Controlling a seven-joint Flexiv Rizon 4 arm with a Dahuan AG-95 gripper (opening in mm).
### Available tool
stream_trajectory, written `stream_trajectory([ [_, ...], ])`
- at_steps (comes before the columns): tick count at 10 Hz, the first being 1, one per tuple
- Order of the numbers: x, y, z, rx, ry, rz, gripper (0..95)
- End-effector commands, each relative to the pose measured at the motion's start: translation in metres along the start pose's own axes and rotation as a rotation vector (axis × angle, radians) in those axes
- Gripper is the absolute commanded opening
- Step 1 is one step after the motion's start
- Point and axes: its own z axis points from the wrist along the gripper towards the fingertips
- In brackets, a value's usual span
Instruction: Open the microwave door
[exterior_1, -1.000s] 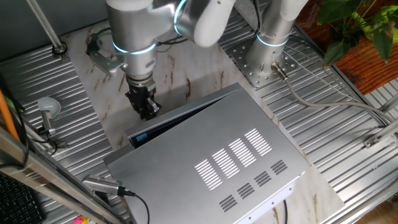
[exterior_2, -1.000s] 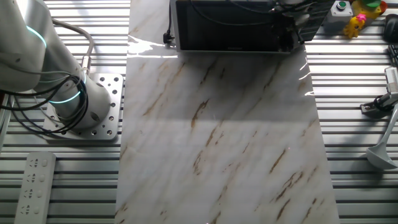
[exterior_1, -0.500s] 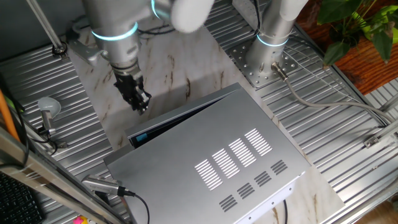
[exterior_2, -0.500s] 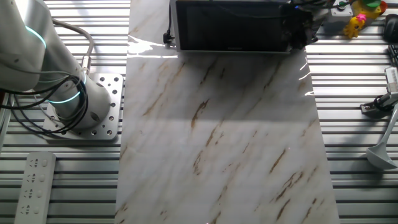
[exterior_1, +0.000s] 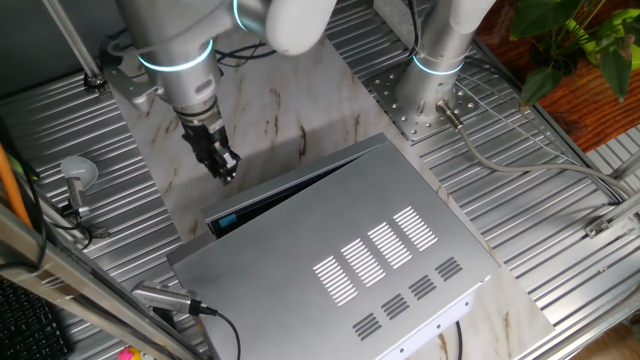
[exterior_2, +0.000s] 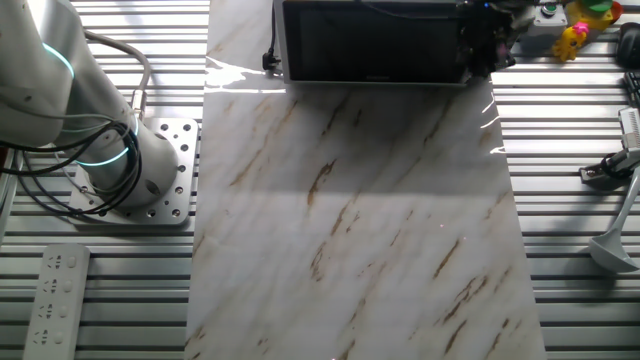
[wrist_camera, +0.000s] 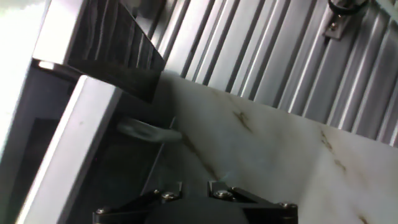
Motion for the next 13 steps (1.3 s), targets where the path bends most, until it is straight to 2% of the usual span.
stream_trajectory([
  [1,0.002,0.000,0.000,0.025,-0.002,-0.065,0.0],
  [5,0.002,0.000,0.000,0.025,-0.001,-0.038,0.0],
  [6,0.002,0.000,0.000,0.014,0.006,-0.022,0.0],
  [10,0.002,0.000,0.000,0.018,0.014,-0.019,0.0],
  [11,0.002,0.000,0.000,0.020,0.019,-0.021,19.0],
  [12,0.002,0.000,0.000,0.020,0.021,-0.020,19.0],
  [13,0.005,0.005,-0.015,0.016,0.030,-0.009,19.0],
])
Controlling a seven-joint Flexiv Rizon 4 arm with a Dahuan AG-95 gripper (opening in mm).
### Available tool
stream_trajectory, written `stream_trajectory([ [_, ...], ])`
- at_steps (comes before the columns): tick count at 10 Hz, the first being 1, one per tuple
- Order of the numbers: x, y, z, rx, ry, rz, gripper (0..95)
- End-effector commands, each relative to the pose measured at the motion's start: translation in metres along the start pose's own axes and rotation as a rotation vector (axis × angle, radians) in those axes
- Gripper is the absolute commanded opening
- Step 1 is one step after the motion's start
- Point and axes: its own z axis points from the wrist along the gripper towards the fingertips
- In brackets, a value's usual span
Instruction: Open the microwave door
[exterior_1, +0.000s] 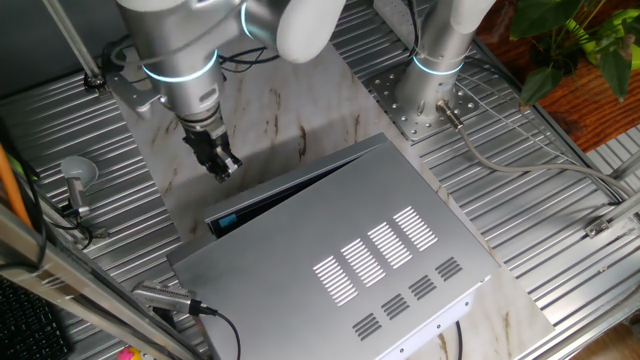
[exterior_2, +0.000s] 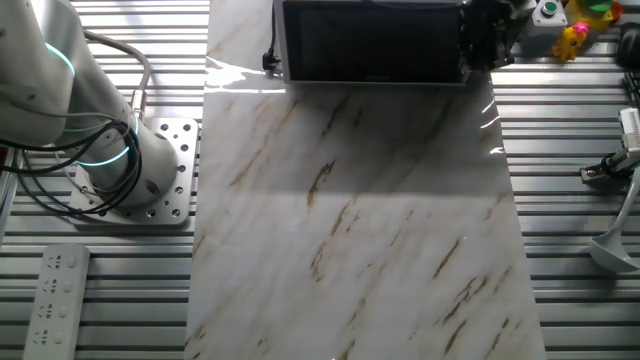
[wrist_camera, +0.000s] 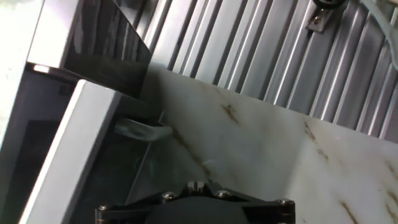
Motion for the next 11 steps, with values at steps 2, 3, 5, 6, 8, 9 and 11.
stream_trajectory([
  [2,0.014,0.017,-0.050,-0.004,0.022,0.026,0.0],
  [3,0.018,0.022,-0.063,-0.005,0.027,0.033,0.0],
  [5,0.024,0.037,-0.090,-0.009,0.030,0.064,0.0],
  [6,0.023,0.045,-0.098,-0.008,0.036,0.082,0.0],
  [8,0.016,0.061,-0.106,-0.021,0.032,0.117,0.0],
  [9,0.010,0.069,-0.104,-0.033,0.020,0.133,0.0],
  [11,-0.002,0.079,-0.103,-0.036,0.022,0.147,0.0],
])
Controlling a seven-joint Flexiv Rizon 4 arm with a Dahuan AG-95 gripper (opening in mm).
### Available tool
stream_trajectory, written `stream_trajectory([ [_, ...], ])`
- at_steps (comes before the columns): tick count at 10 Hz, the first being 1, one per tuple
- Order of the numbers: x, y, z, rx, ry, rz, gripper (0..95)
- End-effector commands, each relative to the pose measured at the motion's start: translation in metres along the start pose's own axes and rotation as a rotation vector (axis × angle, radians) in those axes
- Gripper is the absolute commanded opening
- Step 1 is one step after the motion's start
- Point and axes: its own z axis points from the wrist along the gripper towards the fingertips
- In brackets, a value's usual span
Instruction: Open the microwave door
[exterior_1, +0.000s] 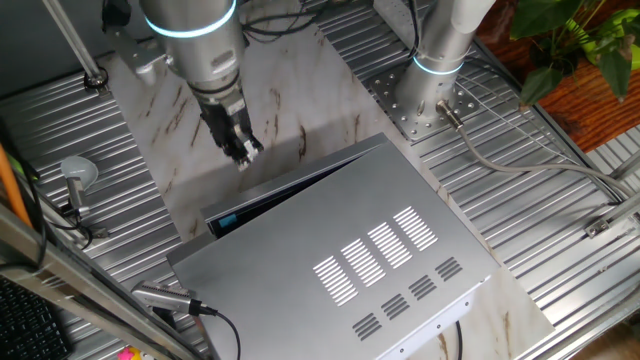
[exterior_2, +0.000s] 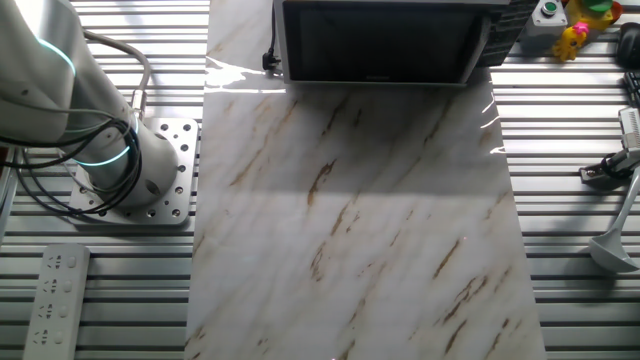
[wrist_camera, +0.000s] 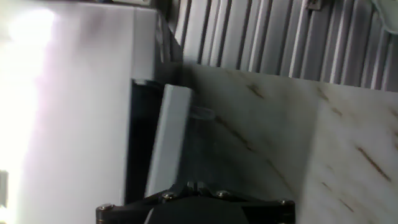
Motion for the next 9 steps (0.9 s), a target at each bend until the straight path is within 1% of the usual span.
stream_trajectory([
  [1,-0.007,0.009,0.002,0.000,0.004,0.011,0.0],
  [2,-0.012,0.018,0.009,0.006,0.007,0.018,0.0],
  [3,-0.014,0.021,0.011,0.009,0.007,0.020,0.0],
  [4,-0.018,0.029,0.017,0.010,0.006,0.026,0.0],
  [5,-0.020,0.035,0.022,0.018,0.011,0.020,0.0],
  [8,-0.024,0.044,0.031,0.021,0.008,0.025,0.0],
  [9,-0.026,0.048,0.036,0.029,0.009,0.028,0.0],
])
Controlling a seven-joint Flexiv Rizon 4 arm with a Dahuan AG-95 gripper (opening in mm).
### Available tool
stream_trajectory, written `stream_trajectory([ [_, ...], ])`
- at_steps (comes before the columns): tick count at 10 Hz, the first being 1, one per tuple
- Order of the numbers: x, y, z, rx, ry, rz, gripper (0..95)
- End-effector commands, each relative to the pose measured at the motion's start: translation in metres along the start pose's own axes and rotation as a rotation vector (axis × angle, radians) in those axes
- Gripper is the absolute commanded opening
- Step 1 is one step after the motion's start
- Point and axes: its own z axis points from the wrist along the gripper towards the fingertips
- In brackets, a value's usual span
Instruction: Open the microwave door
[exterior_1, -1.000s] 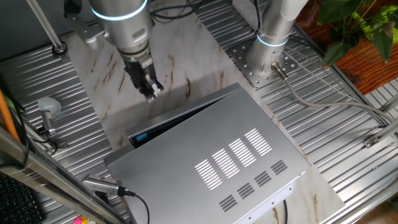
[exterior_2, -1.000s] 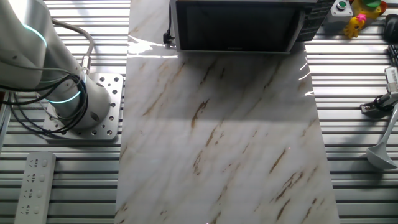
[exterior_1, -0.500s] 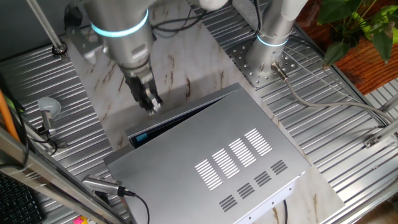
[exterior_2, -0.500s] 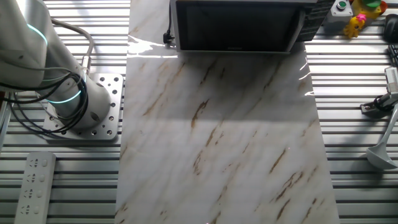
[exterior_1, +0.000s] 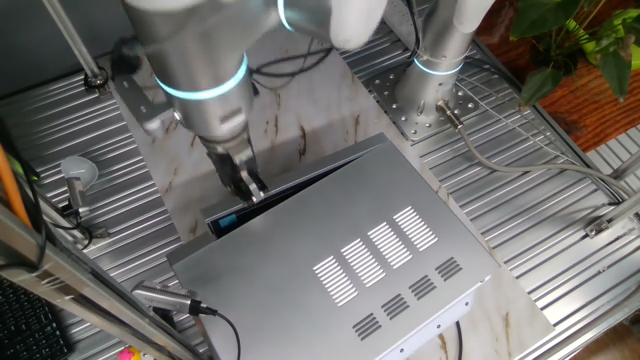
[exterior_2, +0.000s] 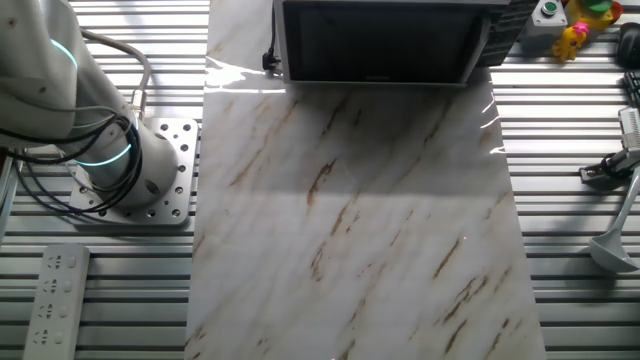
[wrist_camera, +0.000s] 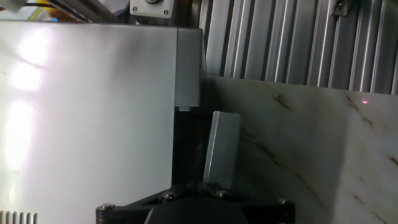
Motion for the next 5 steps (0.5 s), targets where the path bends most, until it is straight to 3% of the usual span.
stream_trajectory([
  [1,-0.002,0.000,0.004,0.008,0.000,-0.009,0.0],
  [5,-0.010,-0.011,0.018,0.014,-0.017,-0.047,0.0],
])
